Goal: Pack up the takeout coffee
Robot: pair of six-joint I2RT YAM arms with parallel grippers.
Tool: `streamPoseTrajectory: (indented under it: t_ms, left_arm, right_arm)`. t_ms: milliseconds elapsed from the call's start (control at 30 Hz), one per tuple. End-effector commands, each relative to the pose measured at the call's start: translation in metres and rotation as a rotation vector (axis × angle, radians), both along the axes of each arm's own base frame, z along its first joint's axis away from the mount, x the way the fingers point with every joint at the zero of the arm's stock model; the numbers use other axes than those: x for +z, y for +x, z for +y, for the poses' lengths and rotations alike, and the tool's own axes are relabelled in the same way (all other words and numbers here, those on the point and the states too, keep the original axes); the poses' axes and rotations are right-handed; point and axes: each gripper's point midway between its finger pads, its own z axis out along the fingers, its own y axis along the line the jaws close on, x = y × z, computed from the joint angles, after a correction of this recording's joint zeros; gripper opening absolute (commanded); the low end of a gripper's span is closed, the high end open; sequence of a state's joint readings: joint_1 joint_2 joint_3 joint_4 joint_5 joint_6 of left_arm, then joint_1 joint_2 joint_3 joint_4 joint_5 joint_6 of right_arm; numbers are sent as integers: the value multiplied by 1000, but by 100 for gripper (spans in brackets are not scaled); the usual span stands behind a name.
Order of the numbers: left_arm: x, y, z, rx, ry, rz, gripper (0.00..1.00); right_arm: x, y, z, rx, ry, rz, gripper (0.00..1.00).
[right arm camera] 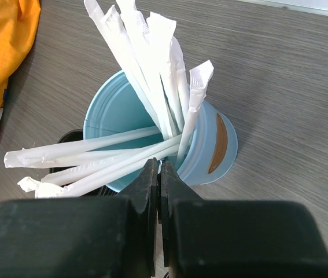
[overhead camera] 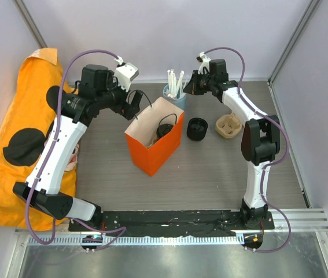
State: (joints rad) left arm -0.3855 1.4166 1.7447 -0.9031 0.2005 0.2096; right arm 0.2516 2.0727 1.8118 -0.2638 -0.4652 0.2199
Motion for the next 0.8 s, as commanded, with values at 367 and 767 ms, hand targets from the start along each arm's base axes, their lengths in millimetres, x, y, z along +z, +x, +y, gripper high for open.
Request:
streamPoseTrajectory:
  t_ms: [367, 767]
  left_arm:
    - [23, -3, 2, -7, -21, -56, 100]
    - [46, -9, 10, -26, 17, -128, 100]
  right_arm:
    - [158, -37, -10, 24, 17, -260, 2]
    - [262, -115, -35, 87, -102, -483, 1]
